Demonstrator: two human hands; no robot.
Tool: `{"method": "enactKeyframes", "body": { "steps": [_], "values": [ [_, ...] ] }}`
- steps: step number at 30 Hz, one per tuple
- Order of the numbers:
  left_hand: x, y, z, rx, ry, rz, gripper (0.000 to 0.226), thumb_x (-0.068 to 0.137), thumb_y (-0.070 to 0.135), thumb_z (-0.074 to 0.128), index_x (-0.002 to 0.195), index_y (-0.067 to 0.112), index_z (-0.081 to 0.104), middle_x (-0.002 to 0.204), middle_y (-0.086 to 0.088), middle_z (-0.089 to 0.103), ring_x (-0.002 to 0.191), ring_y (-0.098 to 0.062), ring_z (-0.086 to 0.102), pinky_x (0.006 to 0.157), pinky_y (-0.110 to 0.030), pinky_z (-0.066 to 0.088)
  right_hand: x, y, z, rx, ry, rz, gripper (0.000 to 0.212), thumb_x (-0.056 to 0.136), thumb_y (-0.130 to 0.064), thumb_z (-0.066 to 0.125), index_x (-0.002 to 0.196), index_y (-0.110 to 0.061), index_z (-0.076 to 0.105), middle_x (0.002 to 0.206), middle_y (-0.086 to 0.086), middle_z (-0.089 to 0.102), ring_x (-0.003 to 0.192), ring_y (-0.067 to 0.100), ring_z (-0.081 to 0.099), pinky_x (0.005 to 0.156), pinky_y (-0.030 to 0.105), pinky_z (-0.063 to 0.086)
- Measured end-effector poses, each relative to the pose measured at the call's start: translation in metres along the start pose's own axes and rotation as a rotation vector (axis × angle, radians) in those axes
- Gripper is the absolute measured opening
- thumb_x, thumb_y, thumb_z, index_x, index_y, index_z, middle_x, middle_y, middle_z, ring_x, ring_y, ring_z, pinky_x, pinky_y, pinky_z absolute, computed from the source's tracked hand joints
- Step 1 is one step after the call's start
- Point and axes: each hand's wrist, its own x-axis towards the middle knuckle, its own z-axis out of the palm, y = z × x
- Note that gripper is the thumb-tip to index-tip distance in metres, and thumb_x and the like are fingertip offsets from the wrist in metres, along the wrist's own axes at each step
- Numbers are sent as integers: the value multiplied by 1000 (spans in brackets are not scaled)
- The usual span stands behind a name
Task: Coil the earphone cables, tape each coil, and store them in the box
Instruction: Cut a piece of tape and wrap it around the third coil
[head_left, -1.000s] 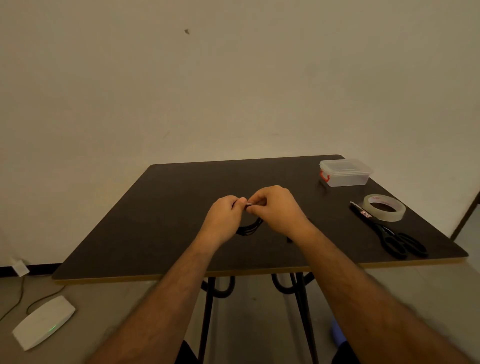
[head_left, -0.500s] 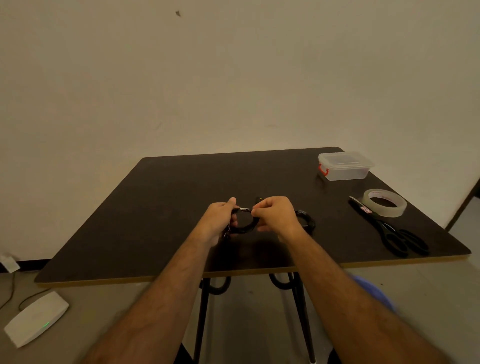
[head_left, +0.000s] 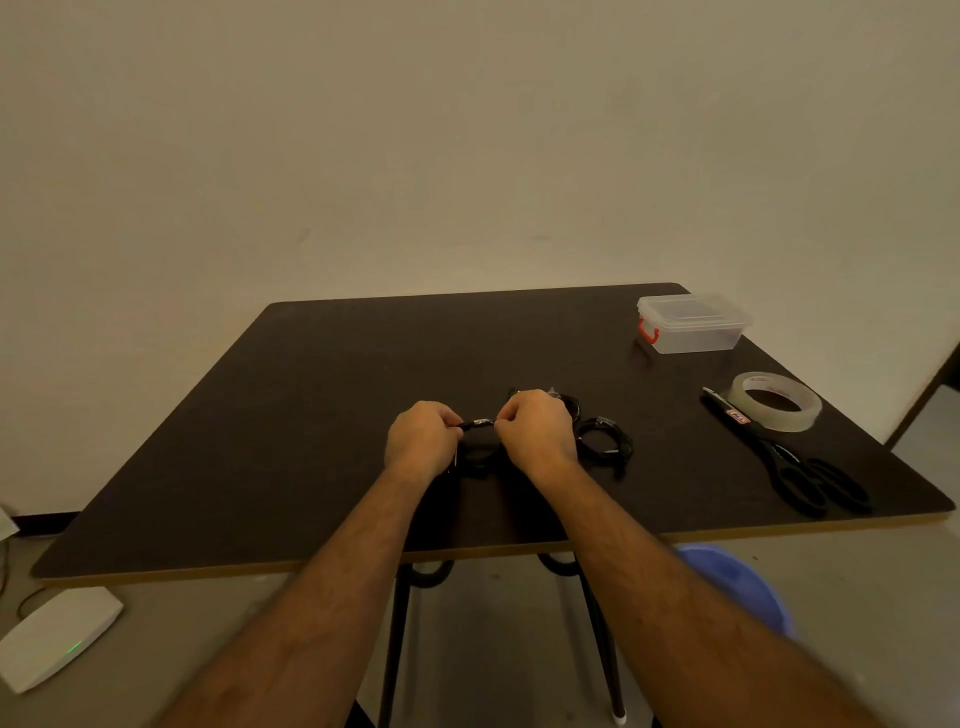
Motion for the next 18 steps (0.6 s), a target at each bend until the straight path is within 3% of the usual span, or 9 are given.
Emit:
{"method": "enactKeyframes", "body": {
  "steps": [4,8,15,18],
  "values": [
    [4,-7,6,57,41,19,23,96,24,61,118,24,67,109,4,68,96,-10,60,75,-27,47,-1,1,2,-84,4,-39,16,95,-16,57,93,-19,73,85,-3,70,69,7,60,54,22,45],
    [6,-11,6,40,59,30,20,96,26,62,114,24,69,111,4,68,95,-8,59,75,-27,46,-2,2,3,-116,-9,-83,18,97,-26,58,96,-17,73,86,0,72,72,11,64,68,30,57],
    [1,-6,-6,-36,109,69,20,98,27,58,115,23,68,114,4,67,92,-5,54,77,-26,44,-4,10,-25,-59,54,-128,15,97,-21,58,99,-17,72,94,-3,71,78,7,61,74,25,53],
    [-6,3,-12,-52,143,118,20,98,28,58,115,22,69,113,5,67,90,-4,54,73,-24,42,0,19,-50,-37,111,-116,15,95,-20,59,96,-17,74,95,-1,73,85,10,66,81,33,58]
  ]
}}
